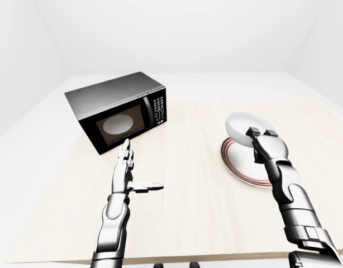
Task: Pick up the white bowl and put it on the plate.
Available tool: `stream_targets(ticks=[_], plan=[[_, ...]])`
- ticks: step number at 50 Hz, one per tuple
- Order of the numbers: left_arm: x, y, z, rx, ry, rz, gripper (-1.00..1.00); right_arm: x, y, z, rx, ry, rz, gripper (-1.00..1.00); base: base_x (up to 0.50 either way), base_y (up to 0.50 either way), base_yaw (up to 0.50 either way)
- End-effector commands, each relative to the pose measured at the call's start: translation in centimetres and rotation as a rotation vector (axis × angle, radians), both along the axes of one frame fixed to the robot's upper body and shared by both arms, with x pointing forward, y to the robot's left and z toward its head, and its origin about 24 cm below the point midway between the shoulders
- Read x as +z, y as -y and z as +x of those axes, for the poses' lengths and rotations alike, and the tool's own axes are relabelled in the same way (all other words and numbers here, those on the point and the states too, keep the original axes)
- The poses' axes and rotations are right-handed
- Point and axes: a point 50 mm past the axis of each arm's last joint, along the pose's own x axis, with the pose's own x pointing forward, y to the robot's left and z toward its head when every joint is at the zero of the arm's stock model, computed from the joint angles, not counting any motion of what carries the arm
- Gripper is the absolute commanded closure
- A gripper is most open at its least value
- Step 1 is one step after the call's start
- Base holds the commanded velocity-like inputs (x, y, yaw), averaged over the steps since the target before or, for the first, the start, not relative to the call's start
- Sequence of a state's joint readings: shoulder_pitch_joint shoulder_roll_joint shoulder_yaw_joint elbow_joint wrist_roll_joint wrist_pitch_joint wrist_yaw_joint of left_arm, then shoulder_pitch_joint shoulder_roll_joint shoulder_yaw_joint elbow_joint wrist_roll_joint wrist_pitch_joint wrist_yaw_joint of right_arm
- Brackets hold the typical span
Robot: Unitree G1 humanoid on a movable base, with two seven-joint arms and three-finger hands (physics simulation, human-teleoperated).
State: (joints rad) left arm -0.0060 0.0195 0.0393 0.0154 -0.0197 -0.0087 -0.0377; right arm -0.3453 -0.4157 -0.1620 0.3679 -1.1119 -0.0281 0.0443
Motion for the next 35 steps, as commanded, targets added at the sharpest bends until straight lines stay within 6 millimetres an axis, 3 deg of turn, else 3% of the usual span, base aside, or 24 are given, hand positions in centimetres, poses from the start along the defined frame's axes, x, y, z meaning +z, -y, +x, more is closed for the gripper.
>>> stream_targets(ticks=[1,27,35], plan=[[0.0,0.0,0.0,0.0,0.0,0.0,-1.0,0.3,0.7,-0.3,-0.018,0.036,0.007,1.0,0.0,0.0,0.0],[0.0,0.0,0.0,0.0,0.0,0.0,-1.0,-0.3,2.5,-1.1,-0.065,0.02,0.008,1.0,0.0,0.0,0.0],[0.0,0.0,0.0,0.0,0.0,0.0,-1.0,-1.3,3.4,-1.1,-0.093,0.007,0.011,1.0,0.0,0.0,0.0]])
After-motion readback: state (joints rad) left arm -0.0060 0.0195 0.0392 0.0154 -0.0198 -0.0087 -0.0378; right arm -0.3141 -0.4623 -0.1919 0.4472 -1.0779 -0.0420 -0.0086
